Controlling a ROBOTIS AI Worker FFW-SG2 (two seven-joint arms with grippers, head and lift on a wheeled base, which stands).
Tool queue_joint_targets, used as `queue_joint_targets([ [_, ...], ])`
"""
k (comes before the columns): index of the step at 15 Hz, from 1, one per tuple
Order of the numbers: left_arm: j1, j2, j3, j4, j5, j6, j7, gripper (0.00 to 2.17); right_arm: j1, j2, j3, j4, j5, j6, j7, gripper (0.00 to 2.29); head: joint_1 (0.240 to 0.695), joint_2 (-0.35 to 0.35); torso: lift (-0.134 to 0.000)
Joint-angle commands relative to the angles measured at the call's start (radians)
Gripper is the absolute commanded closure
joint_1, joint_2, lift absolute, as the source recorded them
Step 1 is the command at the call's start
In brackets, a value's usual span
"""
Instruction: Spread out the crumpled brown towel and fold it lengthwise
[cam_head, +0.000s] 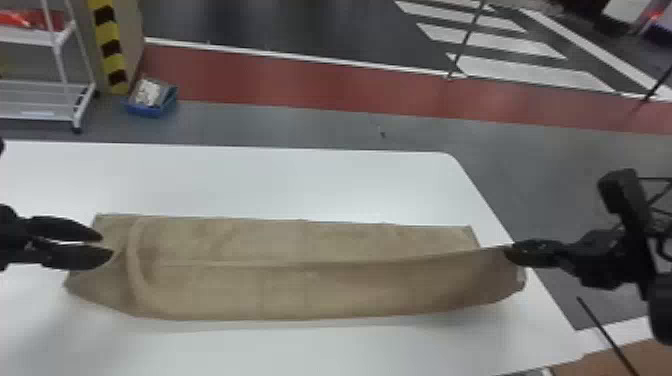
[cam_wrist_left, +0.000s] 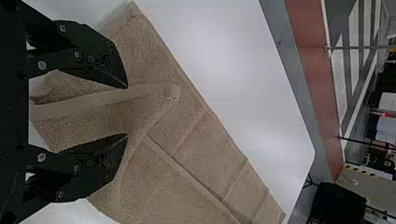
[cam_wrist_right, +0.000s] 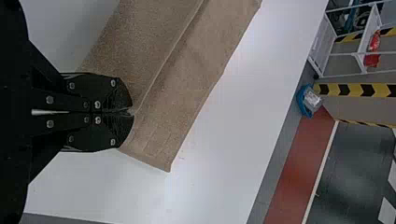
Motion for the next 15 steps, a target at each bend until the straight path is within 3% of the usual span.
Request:
queue_joint_targets([
  [1, 0.01, 0.0, -0.033, -0.002, -0.045, -0.003, 0.004, 0.62, 0.0, 0.001, -0.002, 0.001, 0.0, 0.003, 0.005, 1.33, 0.695, -0.289, -0.124],
  [6, 0.016, 0.006, -0.062, 0.018, -0.136, -0.009, 0.026, 0.62, 0.003, 0.001, -0.003, 0.002, -0.002, 0.0, 0.005, 1.33, 0.695, -0.293, -0.124],
  [10, 0.016, 0.03, -0.062, 0.021, -0.14, -0.009, 0.003, 0.64, 0.001, -0.001, 0.0, 0.002, 0.0, 0.0, 0.005, 1.33, 0.695, -0.275, -0.124],
  [14, 0.017, 0.043, -0.053, 0.018, -0.125, -0.028, -0.025, 1.6, 0.001, 0.001, 0.0, 0.004, 0.0, 0.0, 0.005, 1.33, 0.695, -0.268, -0.124],
  [15, 0.021, 0.047, -0.053, 0.016, -0.125, -0.04, -0.033, 1.74, 0.001, 0.001, -0.002, 0.004, 0.0, 0.0, 0.005, 1.33, 0.695, -0.267, -0.124],
])
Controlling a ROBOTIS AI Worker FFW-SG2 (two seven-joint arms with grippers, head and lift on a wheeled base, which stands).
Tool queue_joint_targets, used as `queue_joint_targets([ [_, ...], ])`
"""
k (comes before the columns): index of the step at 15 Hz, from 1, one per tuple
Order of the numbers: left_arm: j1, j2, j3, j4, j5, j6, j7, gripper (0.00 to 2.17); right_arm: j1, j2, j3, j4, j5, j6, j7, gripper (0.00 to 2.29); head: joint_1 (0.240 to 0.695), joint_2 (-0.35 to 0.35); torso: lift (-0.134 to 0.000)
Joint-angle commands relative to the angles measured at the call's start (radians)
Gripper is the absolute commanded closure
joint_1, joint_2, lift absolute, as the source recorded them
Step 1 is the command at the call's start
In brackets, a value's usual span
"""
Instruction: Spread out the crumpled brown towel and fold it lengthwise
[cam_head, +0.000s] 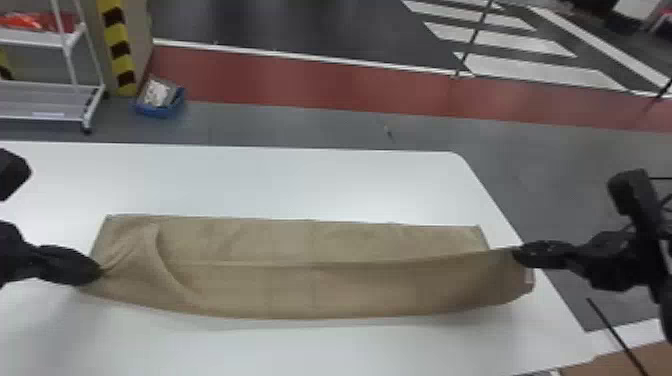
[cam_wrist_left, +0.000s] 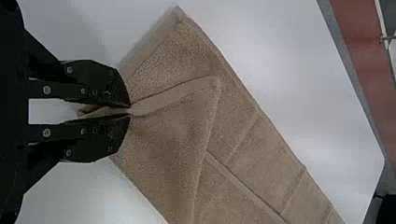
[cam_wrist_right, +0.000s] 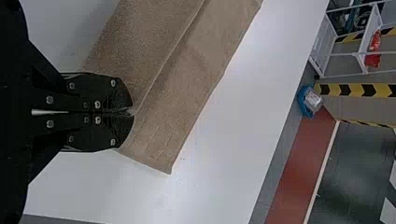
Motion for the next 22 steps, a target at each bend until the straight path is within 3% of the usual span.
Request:
queue_joint_targets([
  [1, 0.007, 0.011, 0.008, -0.006, 0.003, -0.023, -0.009, 1.74, 0.0, -0.001, -0.004, 0.0, 0.0, 0.0, 0.005, 1.33, 0.695, -0.267, -0.124],
  [4, 0.027, 0.03, 0.057, -0.02, 0.025, -0.05, -0.018, 1.74, 0.002, -0.004, -0.004, 0.0, 0.0, 0.0, 0.005, 1.33, 0.695, -0.265, -0.124],
  [8, 0.091, 0.077, 0.124, -0.075, 0.064, -0.066, -0.058, 1.73, 0.003, -0.009, -0.015, 0.0, -0.012, -0.003, 0.005, 1.33, 0.695, -0.238, -0.124],
  [11, 0.162, 0.087, 0.147, -0.116, 0.064, -0.069, -0.06, 1.68, 0.005, -0.001, -0.002, -0.001, -0.012, -0.003, 0.005, 1.33, 0.695, -0.225, -0.124],
  [12, 0.179, 0.085, 0.15, -0.13, 0.068, -0.066, -0.045, 1.02, 0.009, 0.002, 0.001, -0.003, -0.012, -0.003, 0.005, 1.33, 0.695, -0.222, -0.124],
  [13, 0.191, 0.083, 0.163, -0.138, 0.072, -0.063, -0.035, 0.2, 0.012, 0.002, 0.004, -0.004, -0.012, -0.003, 0.005, 1.33, 0.695, -0.216, -0.124],
  [14, 0.191, 0.08, 0.176, -0.152, 0.083, -0.06, -0.026, 0.01, 0.017, 0.005, 0.005, -0.008, -0.012, -0.003, 0.005, 1.33, 0.695, -0.213, -0.124],
  [18, 0.191, 0.06, 0.245, -0.244, 0.164, 0.042, 0.055, 0.03, 0.029, 0.019, 0.007, -0.018, -0.003, -0.006, 0.005, 1.33, 0.695, -0.191, -0.124],
  [22, 0.156, 0.039, 0.176, -0.244, 0.181, 0.051, 0.21, 0.31, 0.038, 0.032, -0.001, -0.024, 0.018, -0.006, 0.005, 1.33, 0.695, -0.185, -0.124],
])
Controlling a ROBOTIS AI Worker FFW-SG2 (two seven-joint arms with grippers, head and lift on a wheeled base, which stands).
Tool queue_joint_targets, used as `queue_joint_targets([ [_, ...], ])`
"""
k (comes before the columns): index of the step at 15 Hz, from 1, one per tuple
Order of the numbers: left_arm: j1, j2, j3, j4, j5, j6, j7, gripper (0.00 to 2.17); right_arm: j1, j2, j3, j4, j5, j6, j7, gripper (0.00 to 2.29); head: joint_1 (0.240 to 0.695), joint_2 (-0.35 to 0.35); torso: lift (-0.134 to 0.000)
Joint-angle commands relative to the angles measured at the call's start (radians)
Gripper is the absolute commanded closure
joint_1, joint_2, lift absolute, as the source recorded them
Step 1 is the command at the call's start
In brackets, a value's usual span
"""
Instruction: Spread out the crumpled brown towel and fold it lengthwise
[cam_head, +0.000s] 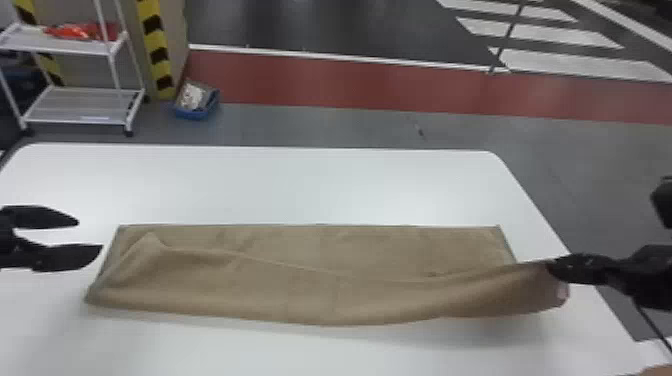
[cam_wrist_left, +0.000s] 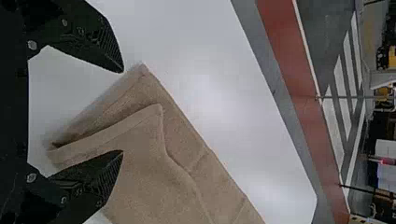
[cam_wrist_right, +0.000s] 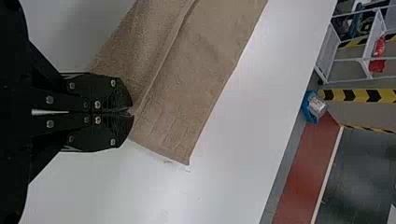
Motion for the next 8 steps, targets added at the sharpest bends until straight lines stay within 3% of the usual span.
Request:
queue_joint_targets([
  [1, -0.018, -0.009, -0.063, 0.009, 0.002, -0.005, 0.068, 0.41, 0.003, 0.008, -0.004, -0.004, 0.015, 0.0, 0.005, 1.33, 0.695, -0.187, -0.124],
  [3, -0.081, -0.018, -0.141, 0.071, -0.009, -0.002, 0.106, 0.42, 0.008, 0.026, -0.004, -0.011, 0.028, 0.003, 0.005, 1.33, 0.695, -0.201, -0.124],
  [5, -0.149, -0.019, -0.211, 0.14, -0.027, 0.002, 0.1, 0.55, 0.014, 0.04, -0.002, -0.018, 0.044, 0.003, 0.005, 1.33, 0.695, -0.215, -0.124],
  [8, -0.247, -0.019, -0.293, 0.26, -0.038, 0.005, 0.095, 0.55, 0.023, 0.057, -0.007, -0.024, 0.057, 0.0, 0.005, 1.33, 0.695, -0.237, -0.124],
])
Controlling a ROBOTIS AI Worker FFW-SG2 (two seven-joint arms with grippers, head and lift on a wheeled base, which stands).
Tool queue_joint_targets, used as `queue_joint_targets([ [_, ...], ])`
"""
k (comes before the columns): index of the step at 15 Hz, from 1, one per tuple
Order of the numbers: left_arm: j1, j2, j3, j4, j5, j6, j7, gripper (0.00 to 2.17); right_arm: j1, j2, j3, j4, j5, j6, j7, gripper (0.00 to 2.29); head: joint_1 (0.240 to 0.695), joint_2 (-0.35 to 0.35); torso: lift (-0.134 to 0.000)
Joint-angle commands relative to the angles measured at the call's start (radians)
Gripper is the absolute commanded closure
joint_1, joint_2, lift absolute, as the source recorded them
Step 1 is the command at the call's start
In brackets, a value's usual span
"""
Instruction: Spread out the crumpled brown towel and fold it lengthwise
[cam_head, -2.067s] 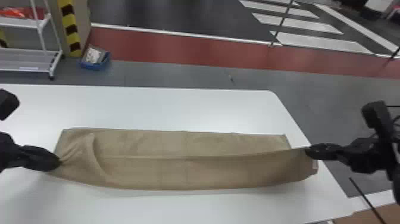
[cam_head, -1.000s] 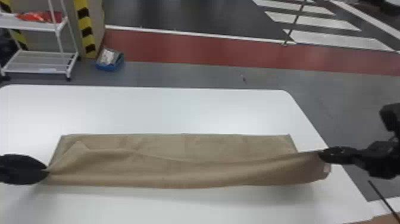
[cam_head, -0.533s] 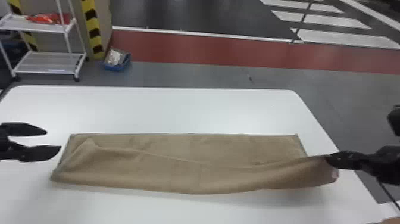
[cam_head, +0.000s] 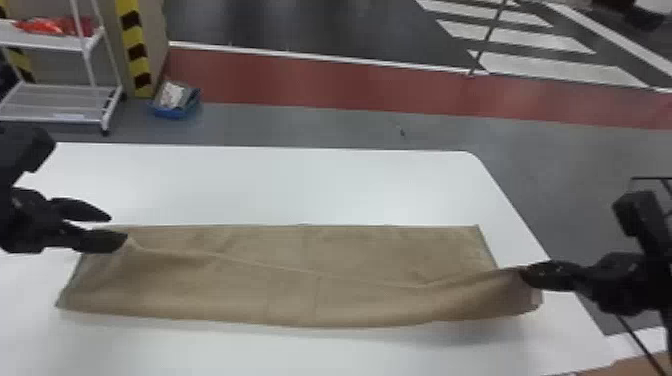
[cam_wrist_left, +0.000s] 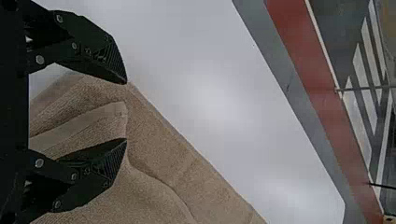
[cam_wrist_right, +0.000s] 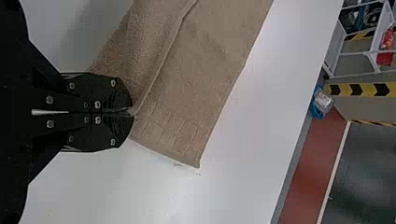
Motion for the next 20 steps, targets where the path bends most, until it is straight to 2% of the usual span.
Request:
queue_joint_targets([
  [1, -0.06, 0.0, -0.062, 0.076, -0.033, 0.001, -0.004, 0.55, 0.011, 0.012, -0.007, -0.006, 0.007, -0.008, 0.005, 1.33, 0.695, -0.239, -0.124],
  [10, -0.066, -0.005, -0.097, 0.103, -0.078, 0.001, -0.013, 0.55, 0.02, 0.014, -0.014, -0.017, 0.012, -0.014, 0.005, 1.33, 0.695, -0.243, -0.124],
  [11, -0.066, -0.005, -0.099, 0.105, -0.079, 0.001, -0.016, 0.57, 0.02, 0.015, -0.016, -0.017, 0.012, -0.017, 0.005, 1.33, 0.695, -0.244, -0.124],
  [12, -0.066, -0.005, -0.1, 0.106, -0.079, 0.001, -0.018, 0.79, 0.02, 0.015, -0.017, -0.017, 0.012, -0.026, 0.005, 1.33, 0.695, -0.244, -0.124],
  [13, -0.066, -0.006, -0.1, 0.106, -0.079, -0.002, -0.019, 0.84, 0.02, 0.015, -0.017, -0.016, 0.012, -0.026, 0.005, 1.33, 0.695, -0.245, -0.124],
  [20, -0.029, 0.001, -0.077, 0.086, -0.068, -0.128, -0.022, 0.84, 0.02, 0.014, -0.022, -0.016, 0.012, -0.029, 0.005, 1.33, 0.695, -0.256, -0.124],
])
